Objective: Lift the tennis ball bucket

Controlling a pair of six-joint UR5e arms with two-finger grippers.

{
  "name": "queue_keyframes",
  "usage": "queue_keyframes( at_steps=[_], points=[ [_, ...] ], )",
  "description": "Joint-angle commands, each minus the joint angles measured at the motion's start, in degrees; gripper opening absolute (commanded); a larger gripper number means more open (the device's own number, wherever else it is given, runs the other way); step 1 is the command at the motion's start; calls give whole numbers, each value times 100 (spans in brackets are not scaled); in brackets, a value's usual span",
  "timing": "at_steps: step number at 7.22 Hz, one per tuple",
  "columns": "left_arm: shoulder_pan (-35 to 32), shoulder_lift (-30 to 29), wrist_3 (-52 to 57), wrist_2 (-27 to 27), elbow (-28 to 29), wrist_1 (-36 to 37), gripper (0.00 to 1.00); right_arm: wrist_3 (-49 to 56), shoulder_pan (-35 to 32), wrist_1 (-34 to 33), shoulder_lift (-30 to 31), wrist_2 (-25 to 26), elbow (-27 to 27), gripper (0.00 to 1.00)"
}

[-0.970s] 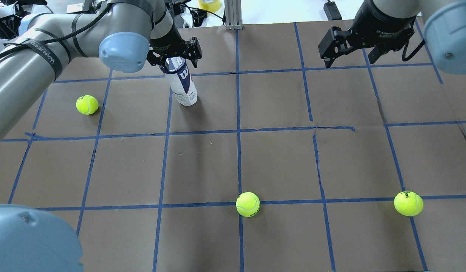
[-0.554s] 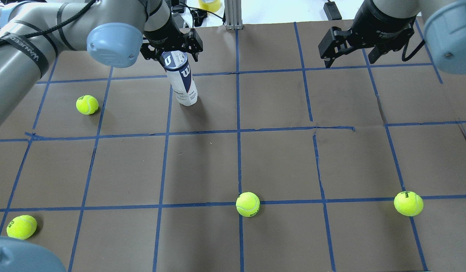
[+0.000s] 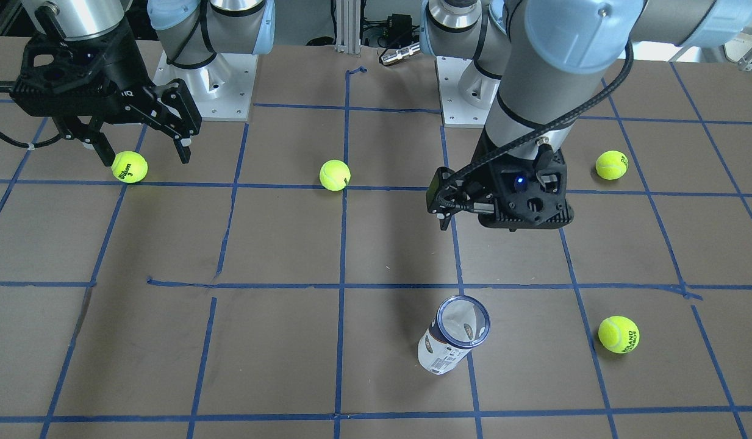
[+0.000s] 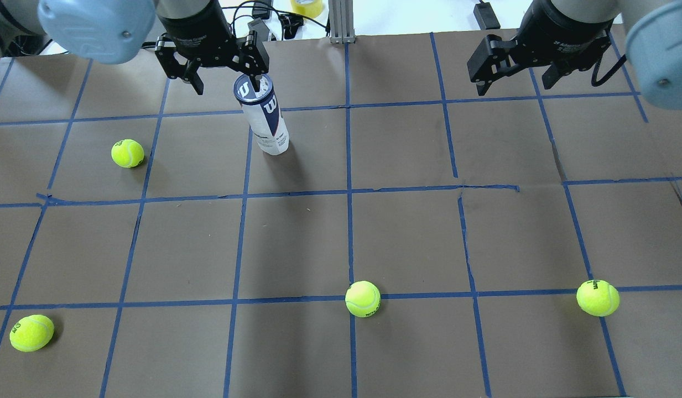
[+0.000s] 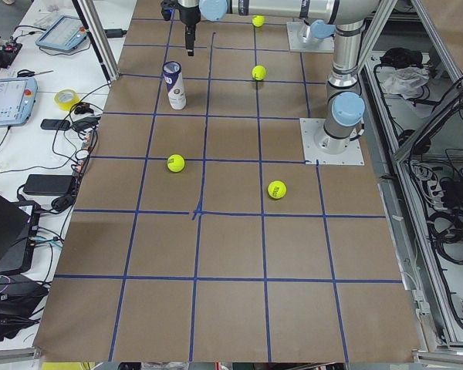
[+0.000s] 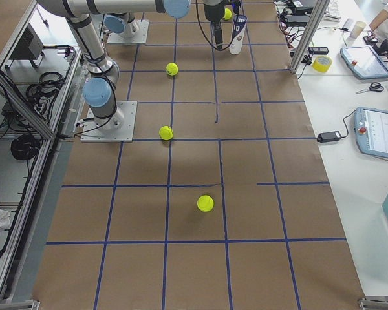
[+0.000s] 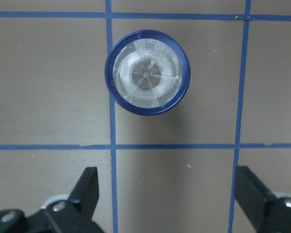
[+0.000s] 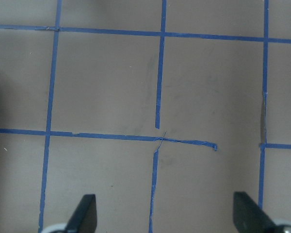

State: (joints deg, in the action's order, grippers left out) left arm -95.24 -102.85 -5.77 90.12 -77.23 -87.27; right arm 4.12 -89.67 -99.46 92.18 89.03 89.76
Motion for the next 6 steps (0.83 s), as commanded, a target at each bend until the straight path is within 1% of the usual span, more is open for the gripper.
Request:
queue_keyframes(
  at_steps=[1,2,3,5,6],
  points=[
    [564,326,711,-47,-229,-264,100,-25,-7,-12,-41,45,-116,100],
    [794,510,1118,-73,-422,-308,100,-26,-7,-12,-59,-60,-99,100],
    [874,668,1148,-74,-589,-300,100,26,-7,-73,-51,52,-99,100],
    [954,924,1157,-74,-810,-300,100,-34,-7,14,-42,18,-126,100],
    [1041,968,1270,-74,-846,-309,100,0,28,527,-68,53,-91,100]
  ],
)
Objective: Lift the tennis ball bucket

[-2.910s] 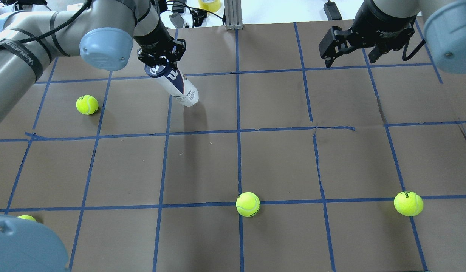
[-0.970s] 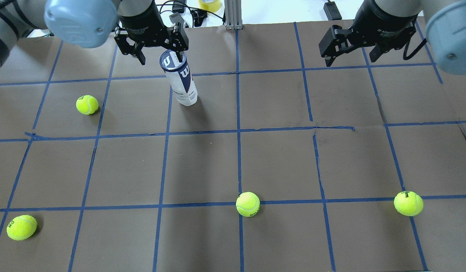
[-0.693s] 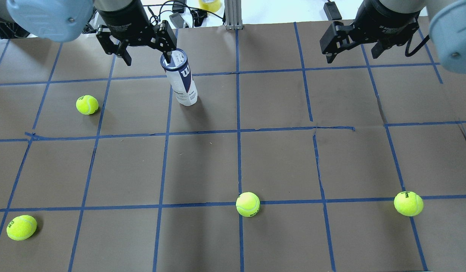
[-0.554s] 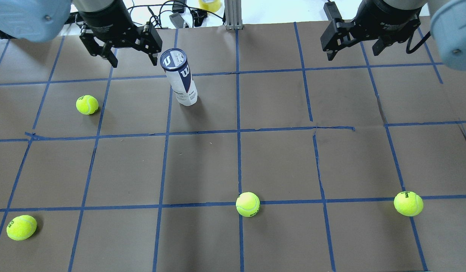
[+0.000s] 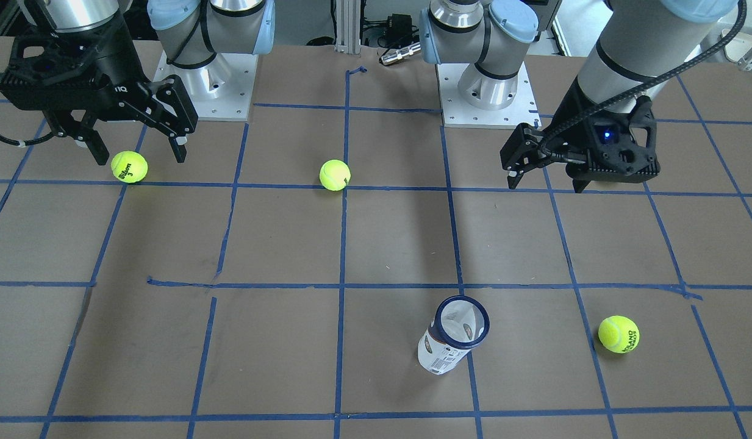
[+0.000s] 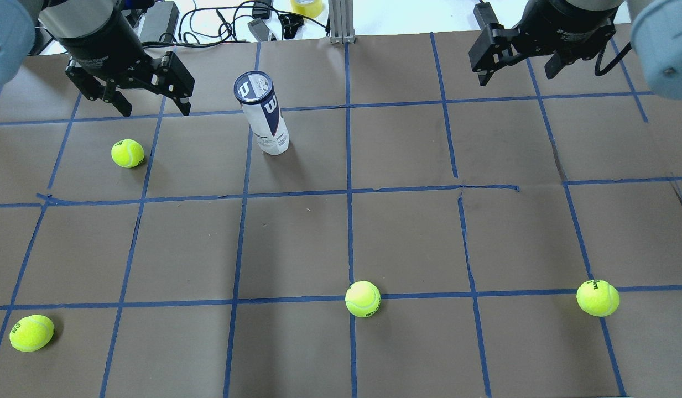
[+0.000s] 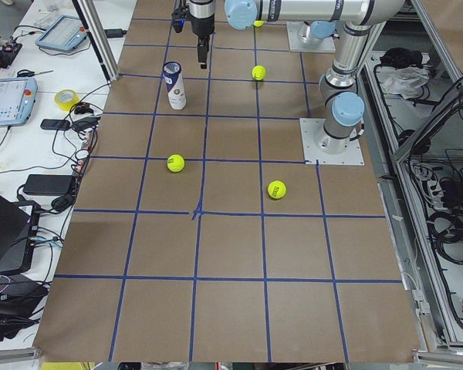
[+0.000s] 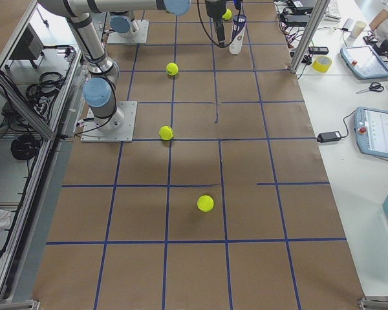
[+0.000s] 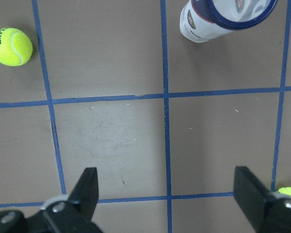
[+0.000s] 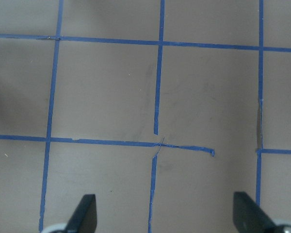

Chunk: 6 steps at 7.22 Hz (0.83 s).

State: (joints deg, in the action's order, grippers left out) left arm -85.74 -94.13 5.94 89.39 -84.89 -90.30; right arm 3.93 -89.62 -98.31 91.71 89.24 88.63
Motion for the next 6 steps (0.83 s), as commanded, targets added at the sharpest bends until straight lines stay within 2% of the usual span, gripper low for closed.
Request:
queue_keyframes(
  at_steps=[1,5,6],
  points=[
    [136,166,152,26,-98,-14,100,3,32,705,14,24,-29,100],
    [146,202,153,35,-107,-23,100,-68,5,620,40,-81,-21,100],
    [154,202,153,9,-107,-14,100,-51,-12,324,40,-73,-12,100]
  ],
)
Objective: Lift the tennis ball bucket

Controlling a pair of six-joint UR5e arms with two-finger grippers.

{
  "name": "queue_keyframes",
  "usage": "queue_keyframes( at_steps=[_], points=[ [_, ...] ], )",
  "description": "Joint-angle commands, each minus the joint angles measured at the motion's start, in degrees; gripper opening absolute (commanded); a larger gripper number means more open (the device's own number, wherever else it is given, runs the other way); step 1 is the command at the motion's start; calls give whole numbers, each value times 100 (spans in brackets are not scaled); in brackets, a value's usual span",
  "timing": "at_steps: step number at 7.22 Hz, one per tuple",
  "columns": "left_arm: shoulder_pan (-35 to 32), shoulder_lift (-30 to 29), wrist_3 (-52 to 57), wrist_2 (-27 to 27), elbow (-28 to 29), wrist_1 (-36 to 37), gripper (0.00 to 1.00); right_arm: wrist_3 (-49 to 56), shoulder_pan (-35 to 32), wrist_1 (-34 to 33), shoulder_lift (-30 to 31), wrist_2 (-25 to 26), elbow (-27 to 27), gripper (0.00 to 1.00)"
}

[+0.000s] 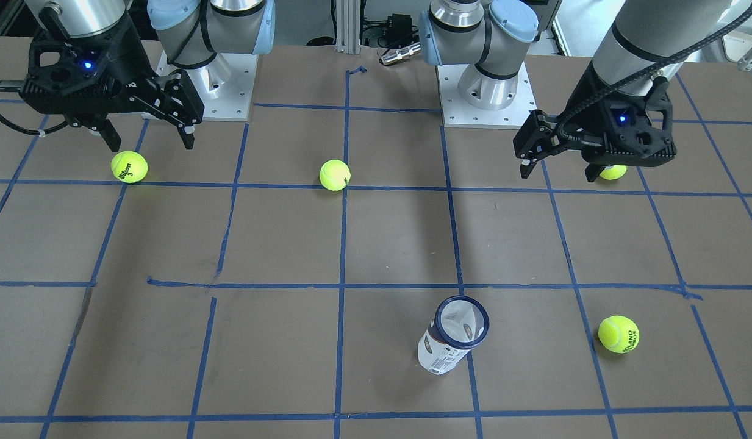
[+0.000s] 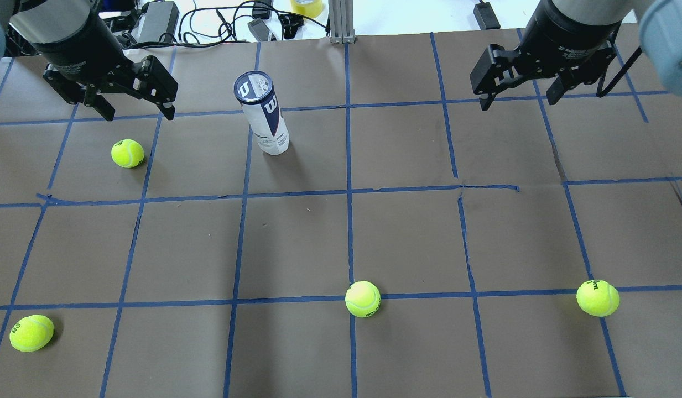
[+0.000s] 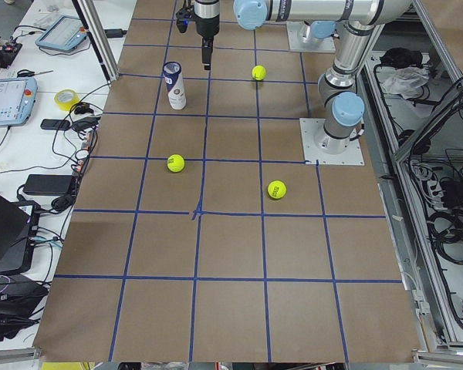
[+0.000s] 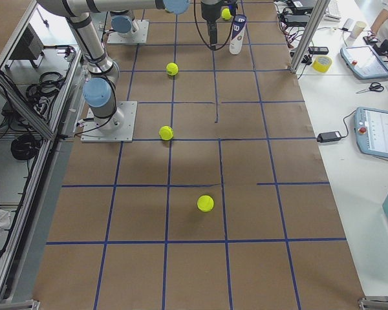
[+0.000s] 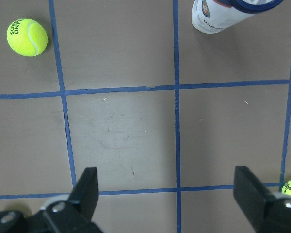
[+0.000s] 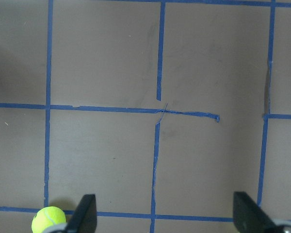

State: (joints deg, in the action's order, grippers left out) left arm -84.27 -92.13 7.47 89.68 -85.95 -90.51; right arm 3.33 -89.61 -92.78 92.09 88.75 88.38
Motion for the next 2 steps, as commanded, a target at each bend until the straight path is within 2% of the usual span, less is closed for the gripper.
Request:
queue_keyframes(
  at_steps=[1,2],
  points=[
    [7,2,0,23,0,-2,100,10,-12,-275,2,-25,39,100],
    [7,10,0,24,-9,-2,100,10,5,-276,2,-25,39,100]
  ],
)
